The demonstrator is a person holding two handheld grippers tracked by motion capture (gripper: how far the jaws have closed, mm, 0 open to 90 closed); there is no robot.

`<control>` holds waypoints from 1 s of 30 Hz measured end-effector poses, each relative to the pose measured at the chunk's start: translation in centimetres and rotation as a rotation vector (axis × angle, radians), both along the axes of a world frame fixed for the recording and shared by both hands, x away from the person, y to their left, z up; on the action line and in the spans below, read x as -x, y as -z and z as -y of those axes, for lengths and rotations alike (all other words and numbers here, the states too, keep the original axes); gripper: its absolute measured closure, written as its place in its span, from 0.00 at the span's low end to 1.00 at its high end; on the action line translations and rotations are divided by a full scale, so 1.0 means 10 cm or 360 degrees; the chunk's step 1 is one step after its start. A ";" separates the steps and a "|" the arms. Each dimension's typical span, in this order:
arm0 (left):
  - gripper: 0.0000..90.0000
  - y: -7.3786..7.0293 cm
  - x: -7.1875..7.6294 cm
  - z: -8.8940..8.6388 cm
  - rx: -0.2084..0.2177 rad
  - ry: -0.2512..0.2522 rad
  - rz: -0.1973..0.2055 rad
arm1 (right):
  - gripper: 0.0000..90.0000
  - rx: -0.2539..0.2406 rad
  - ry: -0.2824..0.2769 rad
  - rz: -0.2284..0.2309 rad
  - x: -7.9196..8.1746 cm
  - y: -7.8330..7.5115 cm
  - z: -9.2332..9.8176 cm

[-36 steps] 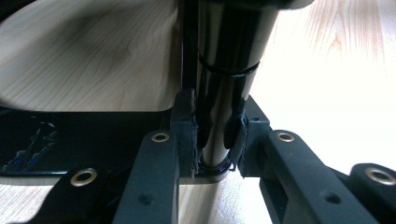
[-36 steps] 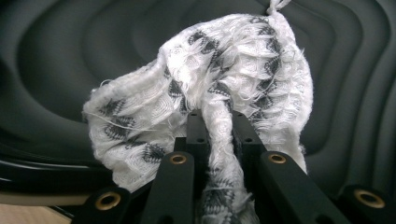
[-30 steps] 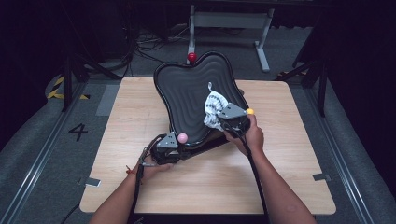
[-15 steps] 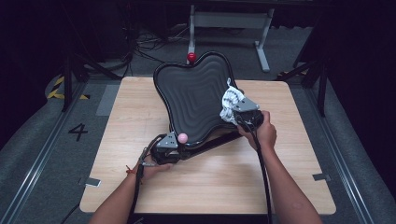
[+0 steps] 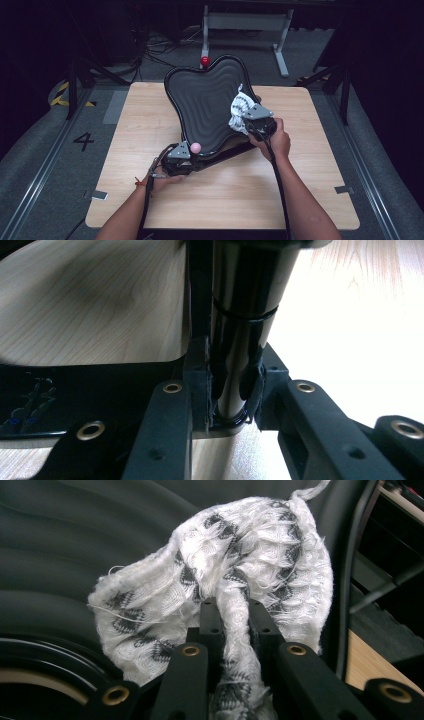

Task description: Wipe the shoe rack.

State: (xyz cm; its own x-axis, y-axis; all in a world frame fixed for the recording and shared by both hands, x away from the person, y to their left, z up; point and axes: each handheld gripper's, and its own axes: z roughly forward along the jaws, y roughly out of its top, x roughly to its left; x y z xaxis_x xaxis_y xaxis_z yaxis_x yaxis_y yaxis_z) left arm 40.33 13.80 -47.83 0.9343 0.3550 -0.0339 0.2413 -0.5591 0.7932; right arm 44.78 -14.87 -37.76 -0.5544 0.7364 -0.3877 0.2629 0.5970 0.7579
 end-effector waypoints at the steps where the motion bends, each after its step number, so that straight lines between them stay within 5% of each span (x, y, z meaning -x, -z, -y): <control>1: 0.82 0.00 0.00 0.00 -0.0001 0.0000 0.0001 | 0.90 0.0013 -0.0021 0.0009 0.01 0.00 -0.04; 30: 0.82 0.00 0.00 0.00 0.0003 -0.0002 0.0001 | 0.90 -0.0006 -0.0409 0.0028 0.33 -0.03 -0.91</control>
